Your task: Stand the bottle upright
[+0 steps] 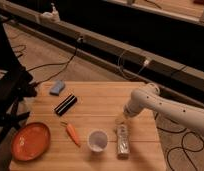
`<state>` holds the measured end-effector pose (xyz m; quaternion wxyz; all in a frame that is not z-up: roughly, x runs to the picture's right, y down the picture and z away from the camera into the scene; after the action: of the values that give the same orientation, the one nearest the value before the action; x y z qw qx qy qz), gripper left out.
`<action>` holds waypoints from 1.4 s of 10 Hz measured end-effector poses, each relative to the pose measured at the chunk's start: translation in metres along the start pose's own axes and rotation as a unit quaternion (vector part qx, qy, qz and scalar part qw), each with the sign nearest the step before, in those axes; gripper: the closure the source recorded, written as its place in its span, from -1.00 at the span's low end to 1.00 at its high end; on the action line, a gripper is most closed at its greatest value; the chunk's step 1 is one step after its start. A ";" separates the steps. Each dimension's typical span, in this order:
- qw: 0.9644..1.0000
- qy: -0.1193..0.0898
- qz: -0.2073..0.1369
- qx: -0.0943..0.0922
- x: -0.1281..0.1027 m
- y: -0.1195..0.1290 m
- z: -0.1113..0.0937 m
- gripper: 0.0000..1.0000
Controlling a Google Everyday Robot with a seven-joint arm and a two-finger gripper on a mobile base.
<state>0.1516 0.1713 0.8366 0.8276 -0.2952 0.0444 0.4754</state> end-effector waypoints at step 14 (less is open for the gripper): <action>0.997 -0.034 -0.064 0.003 -0.039 0.014 -0.030 0.89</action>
<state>0.1255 0.1307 0.8197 0.8584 -0.2785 -0.0011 0.4307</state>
